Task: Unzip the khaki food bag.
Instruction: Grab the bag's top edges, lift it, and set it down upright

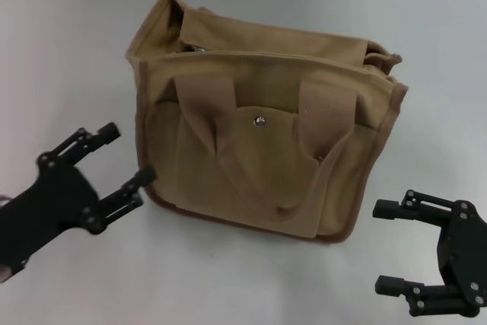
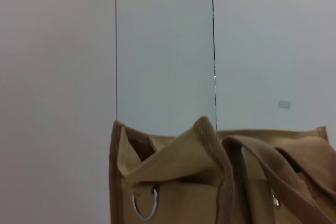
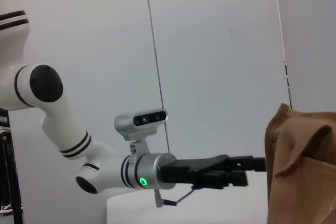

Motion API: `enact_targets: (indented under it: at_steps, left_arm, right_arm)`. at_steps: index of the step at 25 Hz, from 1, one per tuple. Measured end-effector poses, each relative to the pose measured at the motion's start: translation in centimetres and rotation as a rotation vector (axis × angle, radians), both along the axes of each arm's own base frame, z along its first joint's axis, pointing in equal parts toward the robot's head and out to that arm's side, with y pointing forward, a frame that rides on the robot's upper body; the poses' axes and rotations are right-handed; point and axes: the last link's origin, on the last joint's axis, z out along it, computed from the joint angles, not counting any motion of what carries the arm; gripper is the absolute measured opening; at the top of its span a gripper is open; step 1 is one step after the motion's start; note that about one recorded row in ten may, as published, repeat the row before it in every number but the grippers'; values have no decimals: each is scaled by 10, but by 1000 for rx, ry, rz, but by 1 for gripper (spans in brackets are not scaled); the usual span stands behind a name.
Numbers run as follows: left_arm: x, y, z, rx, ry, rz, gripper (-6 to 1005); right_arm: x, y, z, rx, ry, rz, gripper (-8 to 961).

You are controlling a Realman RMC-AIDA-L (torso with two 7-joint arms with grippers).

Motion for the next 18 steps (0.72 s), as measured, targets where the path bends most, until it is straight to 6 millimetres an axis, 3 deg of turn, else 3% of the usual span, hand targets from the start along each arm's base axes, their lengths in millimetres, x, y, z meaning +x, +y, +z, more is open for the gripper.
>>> enact_targets:
  at_steps: [6, 11, 12, 18]
  left_arm:
    - [10, 21, -18, -24, 22, 16, 683]
    - [13, 27, -24, -24, 28, 14, 669]
    - [19, 36, -30, -16, 31, 21, 666]
    - [21, 42, -32, 33, 29, 40, 649]
  right_arm:
    - [0, 0, -1, -2, 3, -1, 840]
    - [-1, -1, 0, -7, 8, 0, 841]
    - [-1, -1, 0, -7, 11, 1, 841]
    - [-2, -1, 0, -2, 18, 1, 841]
